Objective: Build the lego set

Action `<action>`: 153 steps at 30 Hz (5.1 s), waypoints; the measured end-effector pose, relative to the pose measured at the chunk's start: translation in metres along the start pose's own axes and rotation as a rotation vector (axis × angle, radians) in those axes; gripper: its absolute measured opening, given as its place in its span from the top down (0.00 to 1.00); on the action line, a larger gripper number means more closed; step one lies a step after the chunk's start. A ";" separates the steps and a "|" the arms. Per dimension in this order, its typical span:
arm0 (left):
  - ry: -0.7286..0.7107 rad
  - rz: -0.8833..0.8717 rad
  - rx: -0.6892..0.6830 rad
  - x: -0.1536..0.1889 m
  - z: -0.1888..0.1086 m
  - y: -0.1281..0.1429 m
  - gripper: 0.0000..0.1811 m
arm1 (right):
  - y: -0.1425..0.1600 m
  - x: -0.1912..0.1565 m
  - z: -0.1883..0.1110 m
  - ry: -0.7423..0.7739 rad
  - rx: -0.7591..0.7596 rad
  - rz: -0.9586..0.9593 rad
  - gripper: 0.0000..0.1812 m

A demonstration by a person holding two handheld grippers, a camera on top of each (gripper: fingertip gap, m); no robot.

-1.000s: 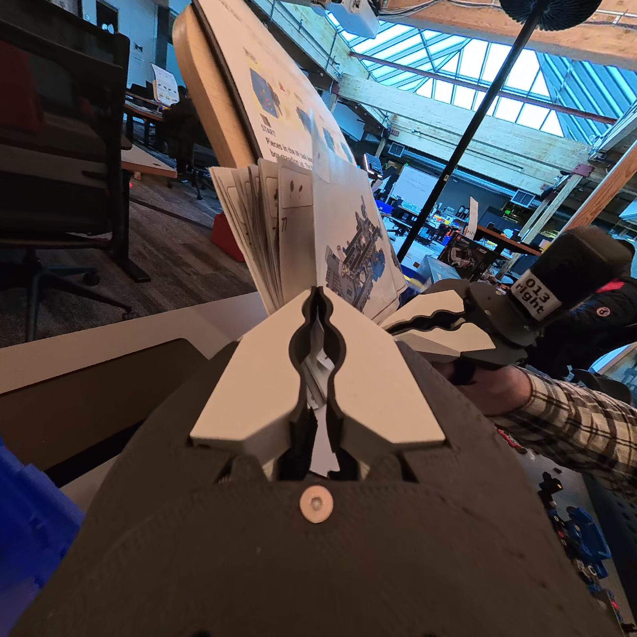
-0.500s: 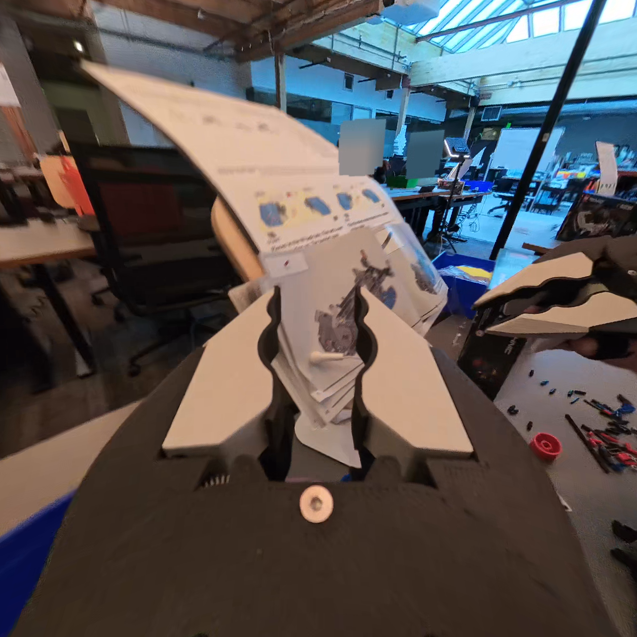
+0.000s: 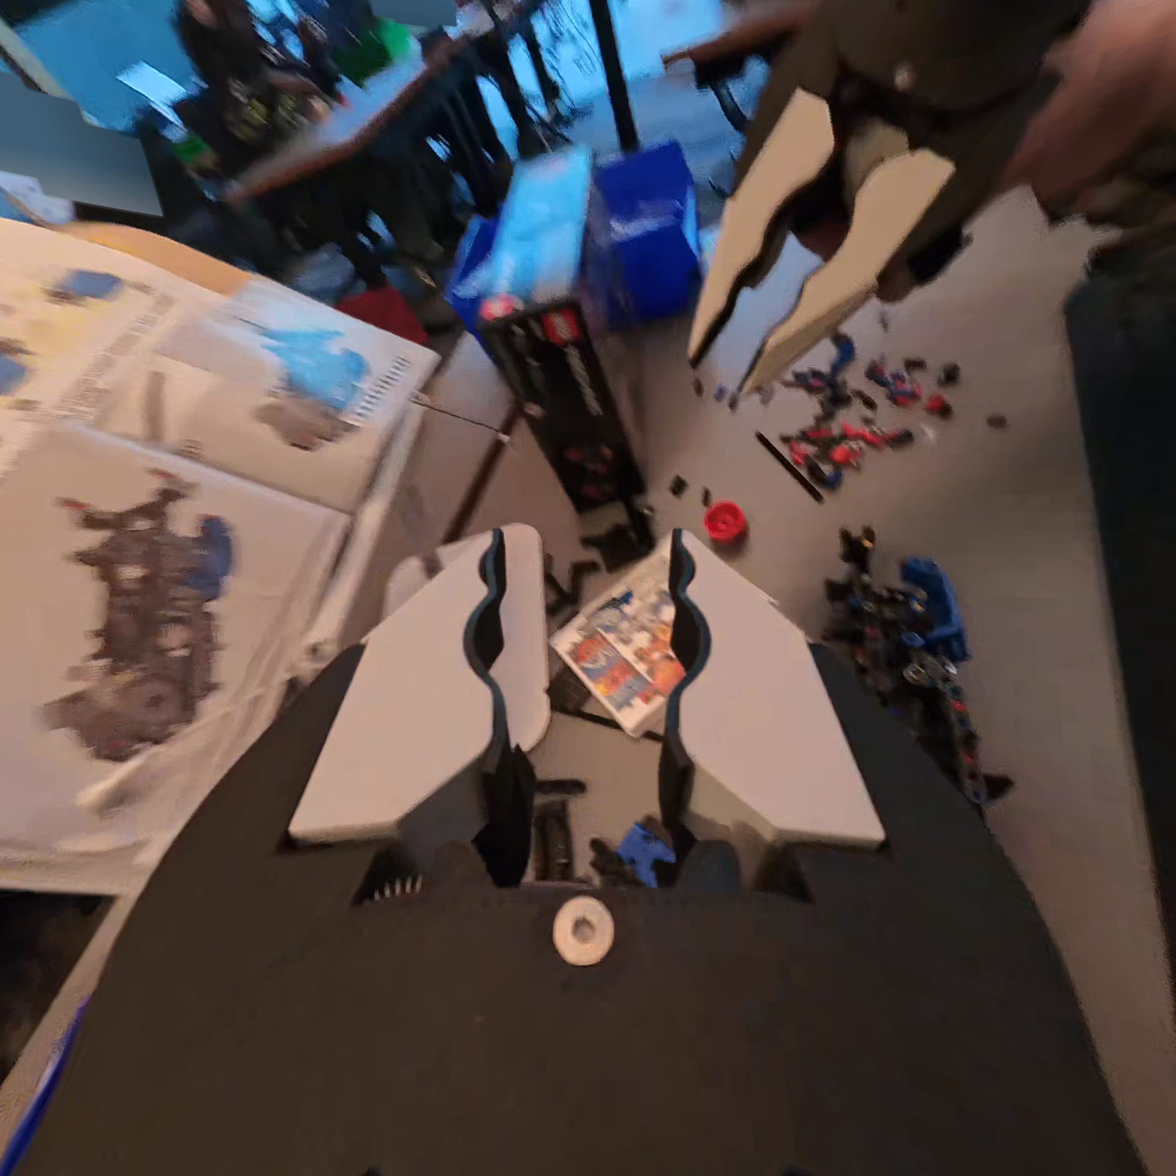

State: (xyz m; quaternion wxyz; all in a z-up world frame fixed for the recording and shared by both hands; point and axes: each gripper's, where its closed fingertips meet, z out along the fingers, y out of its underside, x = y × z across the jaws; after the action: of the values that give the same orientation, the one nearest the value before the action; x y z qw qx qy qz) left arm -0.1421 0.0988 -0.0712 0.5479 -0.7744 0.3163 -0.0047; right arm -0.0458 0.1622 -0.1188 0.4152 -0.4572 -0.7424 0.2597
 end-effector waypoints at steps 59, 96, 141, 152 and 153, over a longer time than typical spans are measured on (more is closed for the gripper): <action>-0.013 0.398 -0.370 0.169 0.030 0.104 0.67 | 0.106 -0.095 -0.019 -0.114 -0.049 0.234 0.84; 0.359 -0.142 -0.302 0.155 0.001 0.114 0.60 | 0.170 -0.033 -0.085 0.085 -0.189 0.323 0.94; 0.640 -0.248 -0.294 0.176 0.045 0.096 0.65 | 0.220 -0.080 -0.049 -0.181 -0.382 0.518 0.98; 0.652 -0.250 -0.305 0.178 0.044 0.096 0.65 | 0.224 -0.068 -0.046 -0.148 -0.367 0.586 0.95; 0.652 -0.250 -0.306 0.178 0.044 0.095 0.65 | 0.225 -0.066 -0.046 -0.140 -0.372 0.584 0.96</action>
State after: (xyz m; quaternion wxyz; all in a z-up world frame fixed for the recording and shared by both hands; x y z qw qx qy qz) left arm -0.0304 0.0284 -0.2305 0.2920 -0.8377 0.3739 -0.2704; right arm 0.1138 0.2042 -0.2923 0.1812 -0.6990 -0.6418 0.2583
